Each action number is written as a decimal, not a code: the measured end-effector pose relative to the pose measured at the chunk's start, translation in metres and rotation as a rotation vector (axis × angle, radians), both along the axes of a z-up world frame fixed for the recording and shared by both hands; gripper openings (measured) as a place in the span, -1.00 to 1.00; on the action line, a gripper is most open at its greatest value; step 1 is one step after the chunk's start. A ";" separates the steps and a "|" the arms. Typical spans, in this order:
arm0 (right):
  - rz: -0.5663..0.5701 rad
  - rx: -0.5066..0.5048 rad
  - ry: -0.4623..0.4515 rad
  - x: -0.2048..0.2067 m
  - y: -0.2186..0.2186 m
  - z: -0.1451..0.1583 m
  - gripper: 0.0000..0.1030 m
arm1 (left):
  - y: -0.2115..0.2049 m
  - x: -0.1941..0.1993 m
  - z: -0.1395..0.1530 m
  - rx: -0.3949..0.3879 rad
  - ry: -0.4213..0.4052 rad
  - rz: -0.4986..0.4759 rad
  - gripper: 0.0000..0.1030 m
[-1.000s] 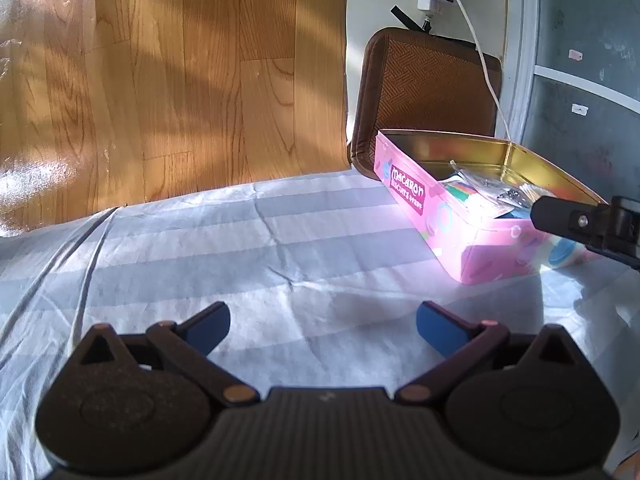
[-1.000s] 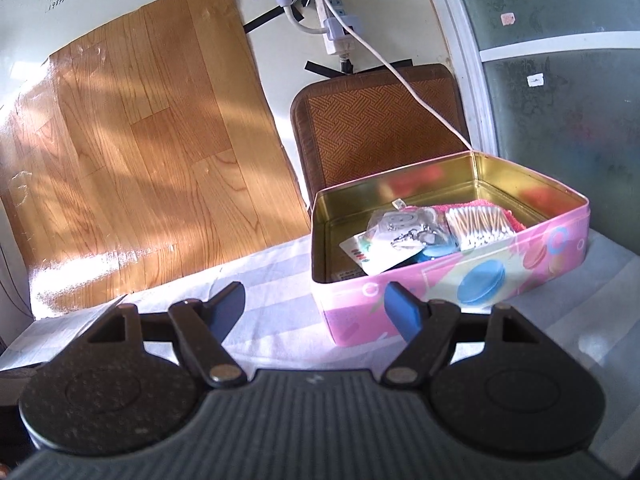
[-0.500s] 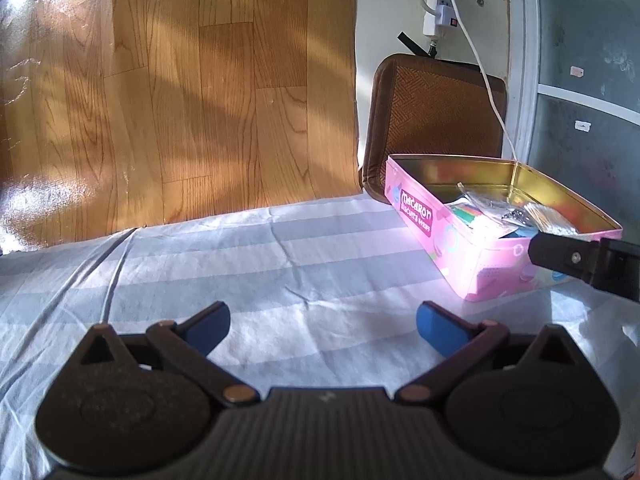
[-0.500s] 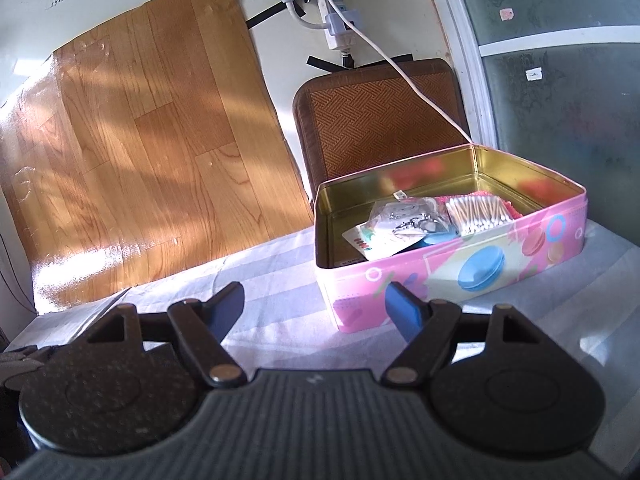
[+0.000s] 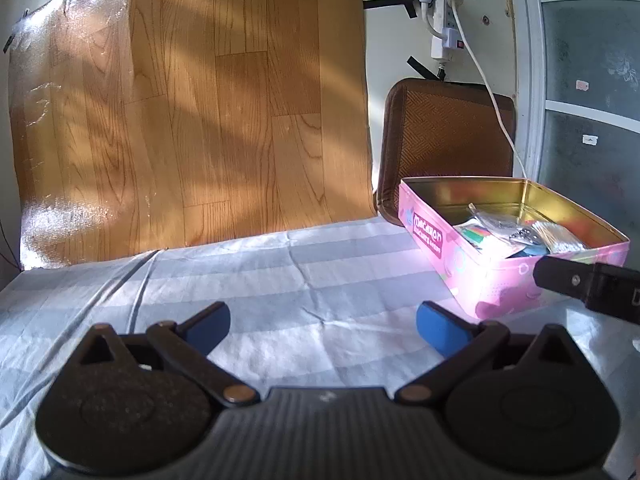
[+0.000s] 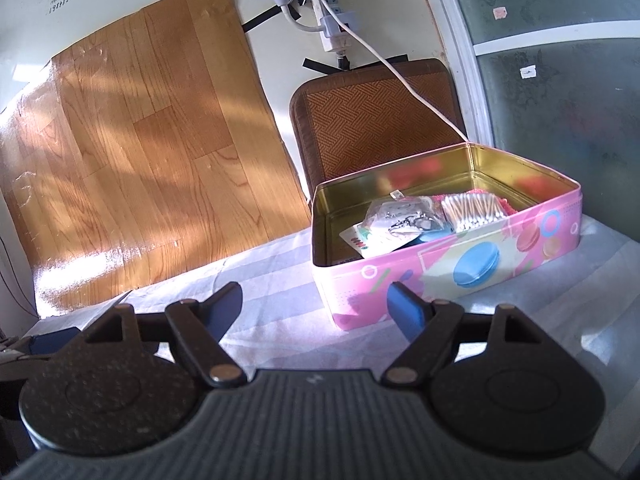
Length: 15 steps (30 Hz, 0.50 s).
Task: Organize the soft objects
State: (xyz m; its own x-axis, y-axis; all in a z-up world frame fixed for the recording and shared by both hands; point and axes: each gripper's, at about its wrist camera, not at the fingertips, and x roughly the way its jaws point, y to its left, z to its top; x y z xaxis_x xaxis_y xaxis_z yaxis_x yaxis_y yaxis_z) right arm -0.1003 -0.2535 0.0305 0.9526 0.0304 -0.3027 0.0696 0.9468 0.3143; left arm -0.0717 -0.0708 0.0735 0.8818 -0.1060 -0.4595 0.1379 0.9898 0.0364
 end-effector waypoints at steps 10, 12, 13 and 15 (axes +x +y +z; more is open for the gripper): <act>-0.004 0.001 0.002 0.000 0.002 0.000 0.61 | -0.002 0.001 -0.004 0.008 0.053 -0.022 0.99; -0.004 0.004 0.004 0.000 0.001 -0.002 0.61 | -0.004 0.002 -0.006 0.010 0.066 -0.031 0.99; -0.003 0.005 0.005 0.000 0.000 -0.003 0.61 | -0.004 0.002 -0.006 0.013 0.070 -0.032 0.99; -0.004 0.007 0.009 0.001 -0.001 -0.004 0.61 | -0.005 0.003 -0.009 0.018 0.081 -0.035 0.99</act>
